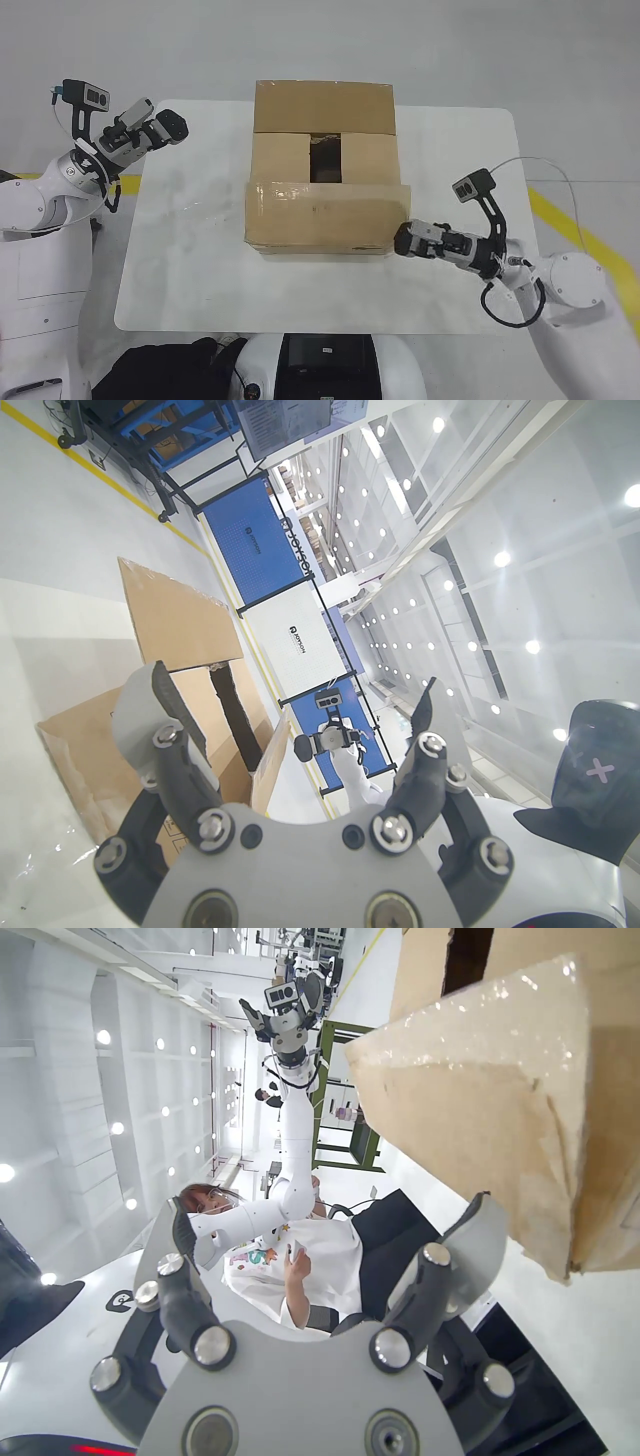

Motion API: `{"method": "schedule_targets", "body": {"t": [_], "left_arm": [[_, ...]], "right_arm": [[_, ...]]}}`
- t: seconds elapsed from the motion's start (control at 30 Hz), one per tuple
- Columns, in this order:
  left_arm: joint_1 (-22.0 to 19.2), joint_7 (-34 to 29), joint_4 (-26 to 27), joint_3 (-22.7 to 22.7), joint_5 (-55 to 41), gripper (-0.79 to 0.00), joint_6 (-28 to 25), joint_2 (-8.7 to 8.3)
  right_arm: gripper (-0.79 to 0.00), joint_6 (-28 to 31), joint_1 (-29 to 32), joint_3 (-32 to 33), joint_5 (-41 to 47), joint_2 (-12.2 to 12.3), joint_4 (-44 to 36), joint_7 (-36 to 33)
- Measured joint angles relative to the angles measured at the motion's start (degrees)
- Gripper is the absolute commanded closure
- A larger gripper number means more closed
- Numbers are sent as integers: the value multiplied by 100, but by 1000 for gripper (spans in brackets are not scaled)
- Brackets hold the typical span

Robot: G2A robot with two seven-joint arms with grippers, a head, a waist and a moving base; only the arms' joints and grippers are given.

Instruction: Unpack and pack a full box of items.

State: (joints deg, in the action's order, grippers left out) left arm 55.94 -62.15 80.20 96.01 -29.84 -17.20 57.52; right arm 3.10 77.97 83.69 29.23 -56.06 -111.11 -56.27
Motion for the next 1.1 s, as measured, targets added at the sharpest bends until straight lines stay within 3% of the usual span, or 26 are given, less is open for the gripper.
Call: {"method": "schedule_targets", "body": {"t": [0.43, 0.87, 1.0, 1.1], "left_arm": [[0, 0, 0, 0, 0, -785, 0, 0], [19, 45, 21, -6, 45, -785, 6, -1], [-14, 273, 41, -190, 300, -785, -39, 7], [-253, 185, -284, -450, 369, -785, -250, 31]], "right_arm": [[-785, 50, -549, -486, 281, -104, 654, 381], [-785, -103, -708, -637, 434, -156, 995, 599], [-785, -103, -708, -638, 430, -156, 993, 598], [-785, -103, -708, -638, 429, -156, 993, 598]]}}
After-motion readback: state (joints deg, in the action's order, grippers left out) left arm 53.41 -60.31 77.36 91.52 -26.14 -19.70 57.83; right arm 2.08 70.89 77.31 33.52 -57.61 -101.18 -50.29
